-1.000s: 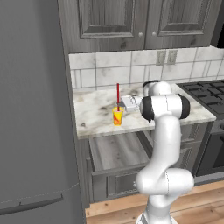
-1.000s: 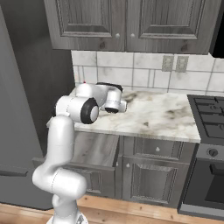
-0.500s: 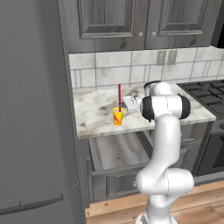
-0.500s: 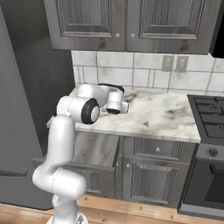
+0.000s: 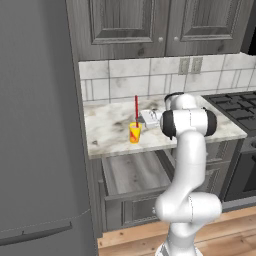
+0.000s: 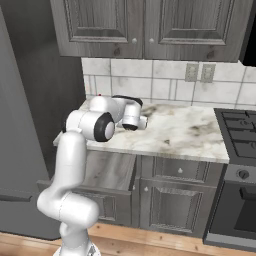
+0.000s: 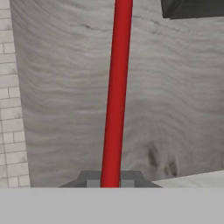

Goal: Pick up the straw from the right drawer and put it inside the smoothie cup.

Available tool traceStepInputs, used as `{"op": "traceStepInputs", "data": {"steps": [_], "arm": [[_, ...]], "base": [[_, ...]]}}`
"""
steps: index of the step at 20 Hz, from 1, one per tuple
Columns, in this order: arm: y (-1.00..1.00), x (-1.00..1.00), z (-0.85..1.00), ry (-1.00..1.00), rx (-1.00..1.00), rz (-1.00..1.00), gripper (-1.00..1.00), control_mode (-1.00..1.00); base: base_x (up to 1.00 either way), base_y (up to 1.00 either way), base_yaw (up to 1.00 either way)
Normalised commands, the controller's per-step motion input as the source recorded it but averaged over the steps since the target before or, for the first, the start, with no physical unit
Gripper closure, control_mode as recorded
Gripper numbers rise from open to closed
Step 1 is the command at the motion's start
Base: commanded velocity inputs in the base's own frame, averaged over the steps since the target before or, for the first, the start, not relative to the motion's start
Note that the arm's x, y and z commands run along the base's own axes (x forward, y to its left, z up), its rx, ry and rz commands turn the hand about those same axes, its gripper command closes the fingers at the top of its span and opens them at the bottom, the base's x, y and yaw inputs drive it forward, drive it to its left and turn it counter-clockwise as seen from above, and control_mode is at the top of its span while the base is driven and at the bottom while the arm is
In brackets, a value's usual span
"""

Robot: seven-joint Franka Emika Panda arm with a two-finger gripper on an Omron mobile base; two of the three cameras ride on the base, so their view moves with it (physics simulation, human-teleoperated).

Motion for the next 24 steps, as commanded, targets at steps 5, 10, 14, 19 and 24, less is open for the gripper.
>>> {"op": "traceStepInputs", "data": {"steps": [5, 10, 14, 19, 24], "arm": [[0.0, 0.06, -0.11, -0.03, 0.0, 0.0, 1.0, -1.0], [0.0, 0.0, -0.14, -0.05, 0.0, 0.0, 1.0, -1.0], [0.0, 0.0, -0.17, -0.06, 0.0, 0.0, 1.0, -1.0], [0.01, 0.0, -0.16, -0.07, 0.0, 0.0, 1.0, -1.0], [0.05, 0.0, -0.12, -0.06, 0.0, 0.0, -1.0, -1.0]], "base": [[0.0, 0.0, 0.0], [0.0, 0.0, 0.0], [0.0, 0.0, 0.0], [0.0, 0.0, 0.0], [0.0, 0.0, 0.0]]}}
